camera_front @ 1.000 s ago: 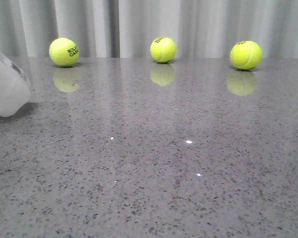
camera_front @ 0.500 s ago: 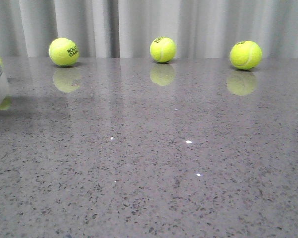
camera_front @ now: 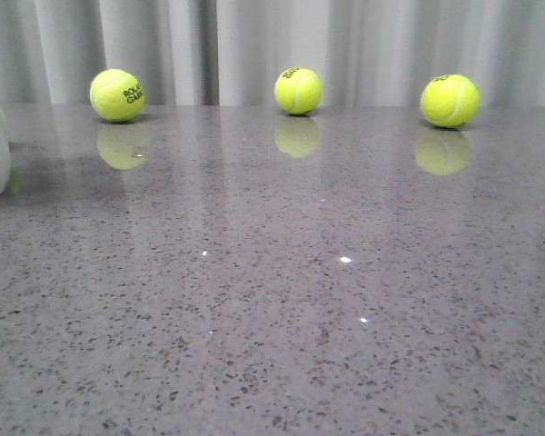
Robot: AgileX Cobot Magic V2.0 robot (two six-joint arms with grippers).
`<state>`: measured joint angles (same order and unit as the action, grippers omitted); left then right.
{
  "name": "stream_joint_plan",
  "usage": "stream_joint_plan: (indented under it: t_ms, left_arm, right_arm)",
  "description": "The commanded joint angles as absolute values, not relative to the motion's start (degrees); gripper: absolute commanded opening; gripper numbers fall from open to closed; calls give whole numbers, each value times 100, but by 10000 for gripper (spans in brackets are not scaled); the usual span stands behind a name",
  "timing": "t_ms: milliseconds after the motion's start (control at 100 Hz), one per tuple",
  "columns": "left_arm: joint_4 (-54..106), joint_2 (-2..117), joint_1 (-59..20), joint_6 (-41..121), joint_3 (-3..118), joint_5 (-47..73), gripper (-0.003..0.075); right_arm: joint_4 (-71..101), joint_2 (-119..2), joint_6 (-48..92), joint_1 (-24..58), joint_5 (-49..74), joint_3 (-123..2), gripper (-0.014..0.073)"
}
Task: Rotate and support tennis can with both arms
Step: 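Rotate the can upright with the left gripper and set it down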
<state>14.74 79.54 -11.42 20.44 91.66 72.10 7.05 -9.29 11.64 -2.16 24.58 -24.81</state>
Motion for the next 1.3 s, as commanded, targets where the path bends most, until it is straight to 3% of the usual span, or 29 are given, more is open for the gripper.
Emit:
stream_joint_plan:
  t_ms: [0,220,510,980,1290]
  left_arm:
    - [1545,7604,-1138,2045,9387,7302,554]
    - [1197,7029,-1138,1729,9387,7202,548]
    - [748,5687,-1138,1284,8706,6193,542]
    - [696,2870,-1138,650,4639,3190,542]
    - [696,2456,-1138,650,2588,652,542]
  right_arm:
    - [748,-993,1160,-251,1996,-2620,-68]
    - [748,-993,1160,-251,1996,-2620,-68]
    - [748,-993,1160,-251,1996,-2620,-68]
    - [748,-993,1160,-251,1996,-2620,-68]
    - [748,-993,1160,-251,1996,-2620,-68]
